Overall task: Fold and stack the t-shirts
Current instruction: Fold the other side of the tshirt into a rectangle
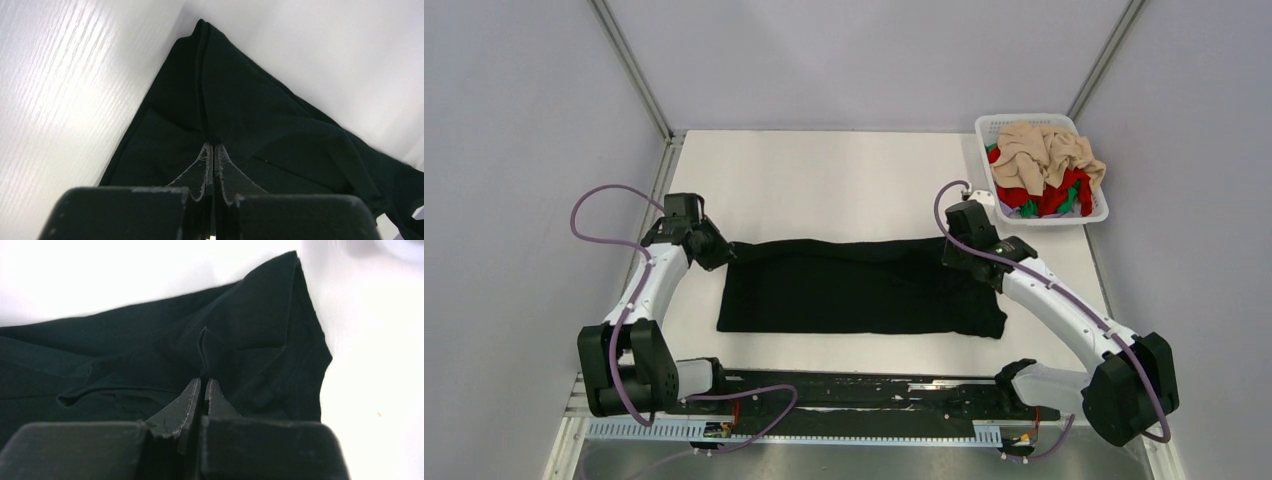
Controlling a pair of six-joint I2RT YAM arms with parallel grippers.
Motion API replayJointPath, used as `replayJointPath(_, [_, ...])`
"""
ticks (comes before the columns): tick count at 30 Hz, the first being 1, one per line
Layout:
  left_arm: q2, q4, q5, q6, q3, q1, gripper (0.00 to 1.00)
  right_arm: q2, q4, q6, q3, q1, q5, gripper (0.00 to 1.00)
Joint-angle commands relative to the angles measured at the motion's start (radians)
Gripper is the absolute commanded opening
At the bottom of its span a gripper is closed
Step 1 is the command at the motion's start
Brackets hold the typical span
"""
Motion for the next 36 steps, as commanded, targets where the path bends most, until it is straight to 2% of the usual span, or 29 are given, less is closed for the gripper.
replayJointPath(1, [-0.056,-0.036,-0.02,0.006,-0.055,0.0,0.0,-0.023,-0.043,0.086,-0.046,0.024,-0.007,0.0])
replayJointPath(6, [-0.089,-0.088,-0.091,-0.004,-0.112,0.0,0.0,-0.035,-0.117,0.172,-0.096,0.035,0.032,0.0])
replayJointPath(9, [-0.097,-0.085,-0.096,-0.005,-0.143,0.001,0.0,-0.055,-0.123,0.209,-0.134,0.039,-0.005,0.01])
replayJointPath(20, [-0.045,-0.113,-0.159,-0.011,-0.09,0.006,0.0,-0.05,-0.13,0.264,-0.209,0.044,-0.101,0.11])
replayJointPath(23, [-0.029,-0.114,-0.173,-0.017,-0.077,0.007,0.0,-0.051,-0.155,0.275,-0.216,0.045,-0.098,0.2])
replayJointPath(30, [0.022,-0.1,-0.204,-0.006,0.012,0.015,0.0,-0.087,-0.188,0.288,-0.218,0.045,-0.102,0.6])
replayJointPath(33, [0.047,-0.125,-0.223,0.006,0.083,0.02,0.0,-0.104,-0.205,0.299,-0.206,0.045,-0.077,0.73])
replayJointPath(36, [0.076,-0.15,-0.226,0.026,0.129,0.021,0.0,-0.111,-0.234,0.312,-0.184,0.044,-0.044,0.82])
